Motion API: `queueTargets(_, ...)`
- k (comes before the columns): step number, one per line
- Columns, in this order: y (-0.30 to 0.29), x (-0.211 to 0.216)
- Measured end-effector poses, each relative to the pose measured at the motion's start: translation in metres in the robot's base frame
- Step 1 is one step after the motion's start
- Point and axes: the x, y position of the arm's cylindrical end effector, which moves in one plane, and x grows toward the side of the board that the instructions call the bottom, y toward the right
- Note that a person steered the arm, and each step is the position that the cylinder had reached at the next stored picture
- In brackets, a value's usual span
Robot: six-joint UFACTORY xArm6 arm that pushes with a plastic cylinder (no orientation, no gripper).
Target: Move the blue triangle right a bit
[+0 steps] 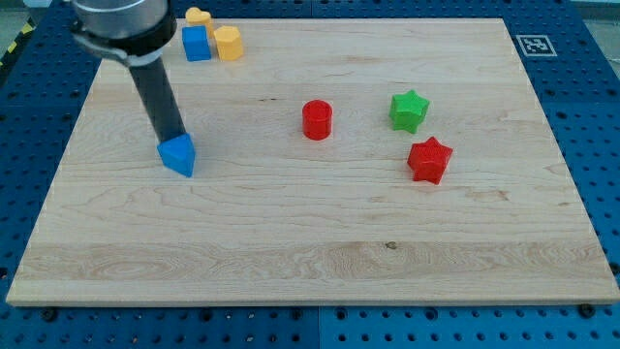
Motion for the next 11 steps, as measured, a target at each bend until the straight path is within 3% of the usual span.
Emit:
queueTargets(2, -0.033, 0.054)
queueTargets(3, -0.038, 0.059)
queueTargets(7, 0.031, 0.058)
queueTargets(9, 0.015, 0.046)
queueTargets(11, 0.042, 0.043)
